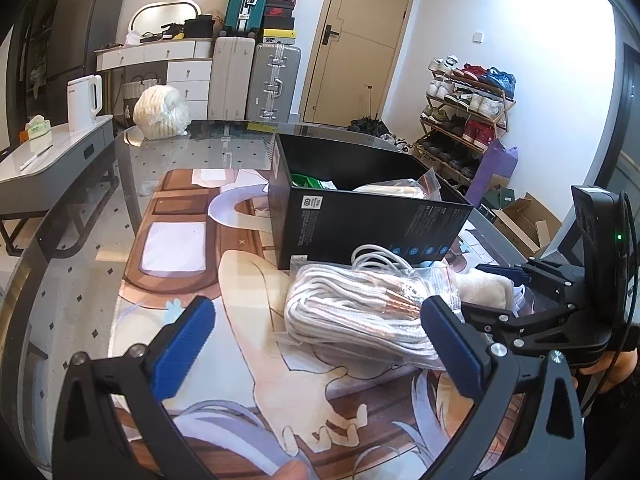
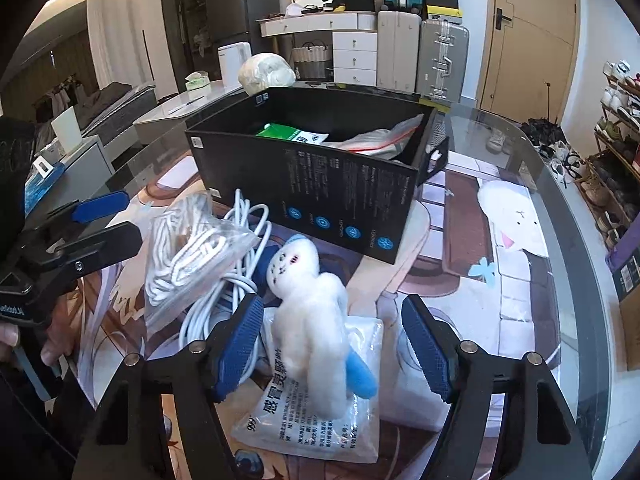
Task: Organize soft objects
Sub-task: 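Grasp the white plush doll with the right gripper, then grasp the bagged white cable bundle with the left gripper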
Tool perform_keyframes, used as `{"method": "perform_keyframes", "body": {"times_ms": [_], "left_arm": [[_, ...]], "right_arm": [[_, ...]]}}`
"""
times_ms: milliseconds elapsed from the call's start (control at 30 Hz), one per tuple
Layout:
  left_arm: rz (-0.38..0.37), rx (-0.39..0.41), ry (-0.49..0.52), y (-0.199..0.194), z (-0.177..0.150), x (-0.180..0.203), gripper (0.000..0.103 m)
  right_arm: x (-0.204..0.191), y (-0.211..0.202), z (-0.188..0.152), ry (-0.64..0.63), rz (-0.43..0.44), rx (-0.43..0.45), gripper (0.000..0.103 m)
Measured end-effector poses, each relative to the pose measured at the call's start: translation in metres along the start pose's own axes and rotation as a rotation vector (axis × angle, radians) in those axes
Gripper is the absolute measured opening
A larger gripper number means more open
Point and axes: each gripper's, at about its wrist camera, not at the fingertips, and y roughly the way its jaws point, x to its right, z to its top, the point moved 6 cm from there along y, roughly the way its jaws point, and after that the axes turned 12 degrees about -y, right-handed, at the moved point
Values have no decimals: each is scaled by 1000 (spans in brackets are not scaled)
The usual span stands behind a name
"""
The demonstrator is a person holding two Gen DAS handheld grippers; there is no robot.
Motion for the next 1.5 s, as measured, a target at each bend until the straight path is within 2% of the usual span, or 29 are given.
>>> {"method": "perform_keyframes", "body": {"times_ms": [67,133,167,267,467,567,700,833,900,1067,1167,1267,1333,1500], "left_arm": [[3,-3,2,1,0,0,103],[4,-5,8,1,-1,0,103],[5,-5,10,1,-1,1,103],[8,-6,14,1,-1,1,103],[14,-16,24,4,-2,3,103],[15,-51,56,8,-6,9,103],[43,-75,95,11,-9,17,103],[10,-122,87,15,-14,29,103],[25,-116,109,15,-13,34,103],[22,-149,31,18,-4,29,103],[43,-166,-58,24,2,21,103],[49,-160,-108,32,9,21,103],[45,-150,-125,38,12,23,103],[109,-186,-102,52,8,19,103]], "right_arm": [[-2,1,1,-2,8,4,58],[-2,2,2,3,8,5,51],[-2,2,2,6,12,5,42],[-2,-3,-1,20,25,20,32],[5,-22,-8,40,14,71,30],[9,-32,-9,45,18,106,30],[13,-41,-9,54,7,127,30],[14,-48,-8,51,6,137,30],[15,-51,-8,52,3,142,30],[17,-56,-8,58,1,147,30],[20,-56,-9,61,-1,142,30],[20,-55,-10,64,2,135,30],[20,-55,-10,63,2,134,30],[21,-57,-9,60,-7,140,30]]}}
